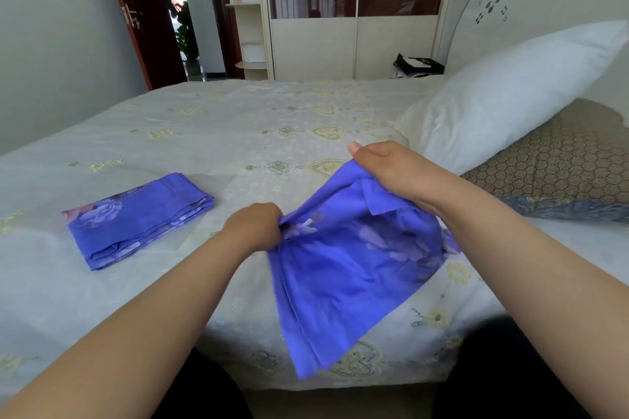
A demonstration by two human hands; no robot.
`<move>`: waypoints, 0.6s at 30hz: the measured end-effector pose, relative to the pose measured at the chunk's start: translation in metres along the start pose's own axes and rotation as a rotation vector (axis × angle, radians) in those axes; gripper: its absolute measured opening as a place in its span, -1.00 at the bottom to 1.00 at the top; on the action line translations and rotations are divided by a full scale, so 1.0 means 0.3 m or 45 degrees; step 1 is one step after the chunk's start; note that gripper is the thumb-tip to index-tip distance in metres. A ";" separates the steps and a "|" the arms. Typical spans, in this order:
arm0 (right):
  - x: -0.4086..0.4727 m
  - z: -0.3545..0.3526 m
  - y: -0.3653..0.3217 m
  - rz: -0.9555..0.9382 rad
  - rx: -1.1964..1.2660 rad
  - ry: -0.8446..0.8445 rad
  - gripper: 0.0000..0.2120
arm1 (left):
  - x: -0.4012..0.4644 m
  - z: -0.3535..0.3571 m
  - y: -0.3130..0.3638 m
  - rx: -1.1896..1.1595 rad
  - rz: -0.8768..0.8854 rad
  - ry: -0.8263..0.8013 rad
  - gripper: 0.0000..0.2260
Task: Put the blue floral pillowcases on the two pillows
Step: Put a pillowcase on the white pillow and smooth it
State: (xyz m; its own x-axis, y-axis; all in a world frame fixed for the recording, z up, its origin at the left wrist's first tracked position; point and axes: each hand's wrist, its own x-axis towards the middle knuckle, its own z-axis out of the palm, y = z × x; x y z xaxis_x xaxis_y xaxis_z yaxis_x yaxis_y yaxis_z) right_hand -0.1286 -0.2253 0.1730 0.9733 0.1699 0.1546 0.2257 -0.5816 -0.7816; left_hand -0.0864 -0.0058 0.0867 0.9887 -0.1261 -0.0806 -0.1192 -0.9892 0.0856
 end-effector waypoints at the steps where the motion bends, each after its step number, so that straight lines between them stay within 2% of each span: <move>1: -0.004 -0.009 -0.001 -0.003 -0.031 -0.004 -0.57 | 0.003 -0.014 -0.022 0.008 -0.069 0.065 -0.86; 3: -0.014 -0.036 -0.004 0.000 -0.210 -0.084 -0.53 | 0.007 -0.058 -0.068 -0.106 -0.186 0.249 -0.83; 6: -0.018 -0.078 -0.014 0.046 -0.463 -0.319 -0.66 | -0.017 -0.156 -0.100 -0.554 -0.163 0.694 -0.60; 8: -0.009 -0.111 -0.016 0.030 -0.457 -0.306 -0.79 | -0.035 -0.230 -0.103 -0.748 -0.046 0.914 -0.55; 9: -0.004 -0.130 -0.019 0.002 -0.481 -0.241 -0.85 | -0.043 -0.264 -0.105 -0.829 -0.009 0.919 -0.58; 10: 0.004 -0.151 -0.023 -0.017 -0.526 -0.158 -0.87 | -0.052 -0.292 -0.108 -0.877 0.013 0.835 -0.65; 11: 0.016 -0.172 -0.023 -0.024 -0.552 -0.062 -0.85 | -0.061 -0.316 -0.114 -0.884 0.033 0.663 -0.73; 13: 0.039 -0.214 -0.030 -0.003 -0.527 0.126 -0.82 | -0.085 -0.352 -0.146 -0.791 0.078 0.132 -0.89; 14: 0.049 -0.227 -0.036 0.006 -0.530 0.224 -0.81 | -0.102 -0.364 -0.154 -0.756 0.105 -0.124 -0.88; 16: 0.066 -0.238 -0.041 0.002 -0.708 0.455 -0.80 | -0.114 -0.366 -0.168 -0.881 0.222 -0.407 -0.55; 18: 0.071 -0.230 -0.047 -0.037 -1.013 0.681 -0.78 | -0.115 -0.348 -0.167 -1.169 0.374 -0.466 -0.41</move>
State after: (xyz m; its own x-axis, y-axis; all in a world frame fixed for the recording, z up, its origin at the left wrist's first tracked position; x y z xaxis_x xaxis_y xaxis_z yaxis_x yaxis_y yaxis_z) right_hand -0.1080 -0.2683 0.2290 0.8130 -0.0786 0.5769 0.0213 -0.9862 -0.1644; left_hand -0.1050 0.0560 0.1889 0.8253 -0.5208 -0.2181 -0.0849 -0.4963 0.8640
